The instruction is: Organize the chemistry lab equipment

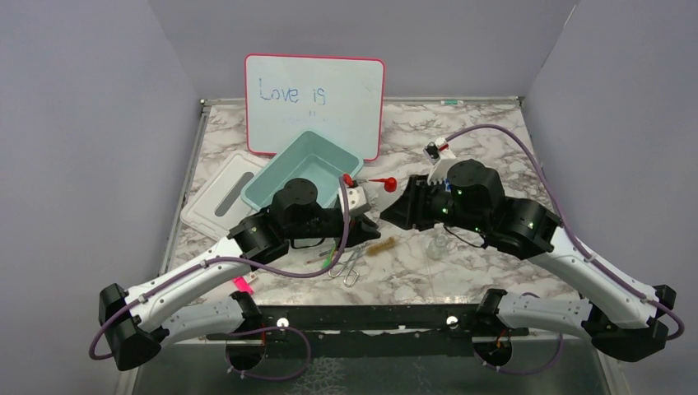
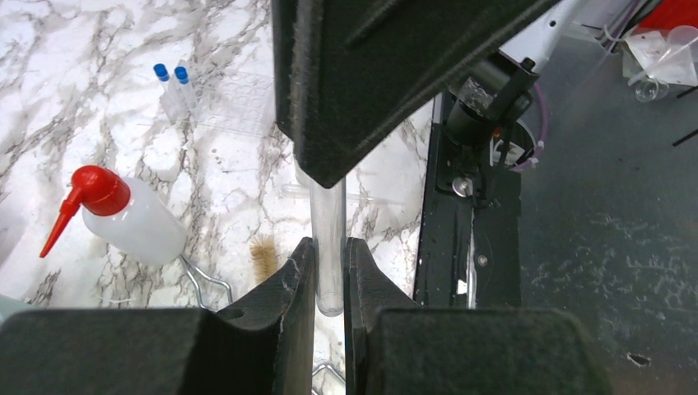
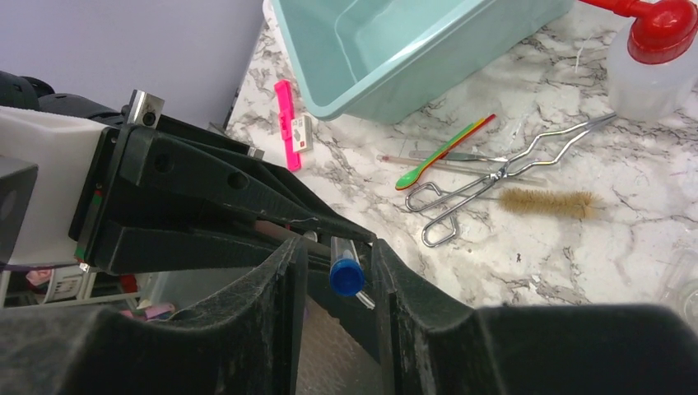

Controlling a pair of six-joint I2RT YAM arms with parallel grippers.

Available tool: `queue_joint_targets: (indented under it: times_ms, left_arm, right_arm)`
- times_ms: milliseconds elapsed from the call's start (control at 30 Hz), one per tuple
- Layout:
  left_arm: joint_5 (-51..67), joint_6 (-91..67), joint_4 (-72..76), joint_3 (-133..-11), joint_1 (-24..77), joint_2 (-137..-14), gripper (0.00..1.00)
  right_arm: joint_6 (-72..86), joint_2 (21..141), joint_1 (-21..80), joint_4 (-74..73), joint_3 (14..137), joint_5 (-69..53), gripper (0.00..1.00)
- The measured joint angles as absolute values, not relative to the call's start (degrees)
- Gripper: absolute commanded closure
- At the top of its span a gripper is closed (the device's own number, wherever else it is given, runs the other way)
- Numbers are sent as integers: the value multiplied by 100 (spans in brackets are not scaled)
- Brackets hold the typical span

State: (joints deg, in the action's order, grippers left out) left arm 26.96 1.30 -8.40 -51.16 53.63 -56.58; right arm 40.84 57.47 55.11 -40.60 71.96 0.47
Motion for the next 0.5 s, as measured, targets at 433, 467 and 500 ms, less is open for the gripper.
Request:
queue_joint_targets:
  times_ms: [433, 467, 500]
  left_arm:
    - [2788, 412, -1111, -5116, 5363, -5520, 100]
    - [2773, 416, -1127, -5116, 5363, -5500, 100]
    - [2755, 421, -1133, -5116, 5365, -5485, 100]
  right_arm:
    - [4038, 5822, 5511, -4012, 7196, -119, 69]
    - [4034, 5824, 5509, -3999, 7196, -169, 67]
    - [4034, 5828, 5509, -3999, 7196, -235, 66]
